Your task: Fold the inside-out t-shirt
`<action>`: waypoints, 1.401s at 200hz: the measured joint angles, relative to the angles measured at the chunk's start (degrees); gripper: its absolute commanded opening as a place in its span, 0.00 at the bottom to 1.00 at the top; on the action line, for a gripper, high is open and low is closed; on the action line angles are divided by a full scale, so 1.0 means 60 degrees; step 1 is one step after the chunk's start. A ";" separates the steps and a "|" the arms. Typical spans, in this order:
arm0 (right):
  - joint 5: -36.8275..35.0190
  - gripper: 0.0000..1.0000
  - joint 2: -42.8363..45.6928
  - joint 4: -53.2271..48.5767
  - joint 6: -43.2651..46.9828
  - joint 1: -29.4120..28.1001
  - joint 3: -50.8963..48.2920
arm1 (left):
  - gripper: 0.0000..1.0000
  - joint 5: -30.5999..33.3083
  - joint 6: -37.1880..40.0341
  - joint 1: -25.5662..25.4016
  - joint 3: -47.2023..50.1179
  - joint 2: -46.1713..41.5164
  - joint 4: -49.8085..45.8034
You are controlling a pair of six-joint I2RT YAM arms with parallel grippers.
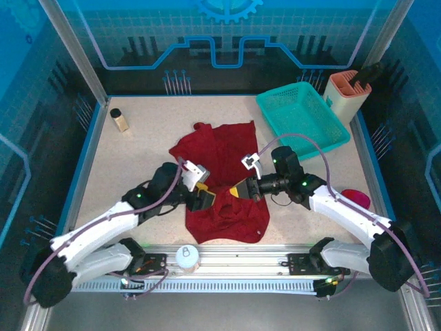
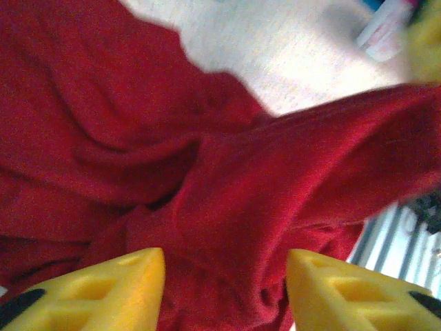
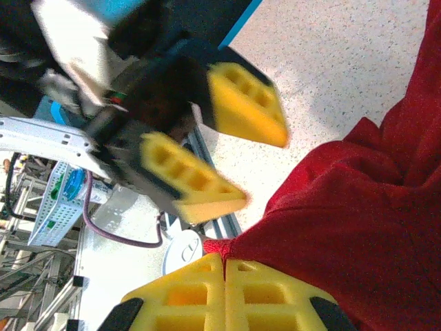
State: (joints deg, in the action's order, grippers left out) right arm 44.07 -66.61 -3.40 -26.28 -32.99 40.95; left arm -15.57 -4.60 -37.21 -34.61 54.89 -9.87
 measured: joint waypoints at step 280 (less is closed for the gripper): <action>-0.6222 0.34 0.2648 0.0729 0.2561 -0.3319 -0.1920 | 0.00 -0.0882 -0.2940 -0.0510 -0.0976 0.1413 0.1453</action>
State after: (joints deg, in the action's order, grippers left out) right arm 6.74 -50.72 0.97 -10.92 -52.90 29.43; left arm -20.86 -22.24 -40.27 -40.47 63.37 -1.15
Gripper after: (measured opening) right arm 0.311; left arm 0.052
